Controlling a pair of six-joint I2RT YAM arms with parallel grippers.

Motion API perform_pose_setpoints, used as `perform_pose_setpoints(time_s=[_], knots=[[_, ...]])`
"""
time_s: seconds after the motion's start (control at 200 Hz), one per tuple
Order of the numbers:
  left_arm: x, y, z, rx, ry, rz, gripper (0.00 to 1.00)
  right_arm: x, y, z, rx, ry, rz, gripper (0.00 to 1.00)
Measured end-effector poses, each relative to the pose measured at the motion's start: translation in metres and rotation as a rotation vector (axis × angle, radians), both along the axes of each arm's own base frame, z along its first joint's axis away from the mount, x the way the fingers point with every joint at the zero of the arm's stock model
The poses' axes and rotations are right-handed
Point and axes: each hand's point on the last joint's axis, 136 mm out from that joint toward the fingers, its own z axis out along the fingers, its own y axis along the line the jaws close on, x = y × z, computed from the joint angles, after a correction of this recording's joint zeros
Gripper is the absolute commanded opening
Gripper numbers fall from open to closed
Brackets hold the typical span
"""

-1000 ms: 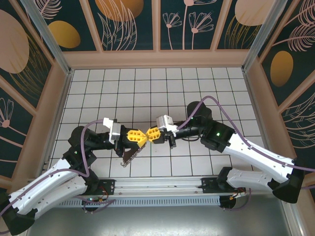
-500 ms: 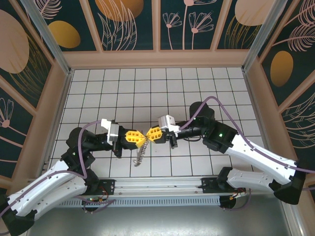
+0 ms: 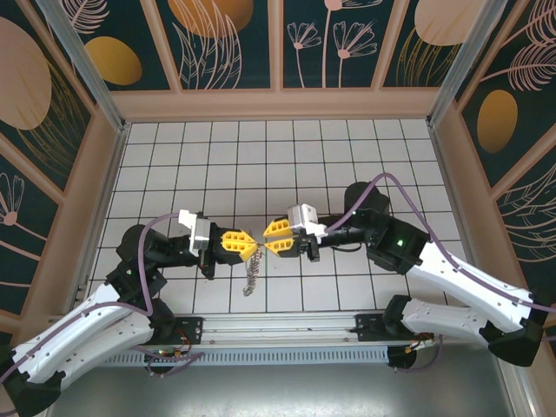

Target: Put the keys on the keyring

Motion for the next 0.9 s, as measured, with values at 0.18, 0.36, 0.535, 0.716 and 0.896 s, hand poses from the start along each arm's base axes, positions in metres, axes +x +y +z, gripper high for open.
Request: perform_pose_setpoints(time_s=[0.18, 0.36, 0.535, 0.716, 0.896], knots=[[0.001, -0.001, -0.001, 0.003, 0.002, 0.000, 0.00, -0.001, -0.003, 0.001, 0.012, -0.012, -0.001, 0.32], [0.002, -0.002, -0.002, 0.009, 0.006, 0.001, 0.00, -0.001, -0.002, -0.007, -0.002, 0.007, 0.000, 0.37], [0.004, -0.002, -0.005, 0.020, 0.013, 0.011, 0.00, -0.001, 0.001, -0.027, -0.022, 0.058, 0.005, 0.37], [0.005, -0.003, -0.010, 0.040, 0.027, 0.015, 0.00, -0.002, 0.003, -0.042, -0.025, 0.105, 0.014, 0.36], [0.019, -0.002, -0.010, 0.049, 0.033, 0.100, 0.00, 0.014, 0.002, -0.040, -0.011, 0.095, -0.084, 0.41]])
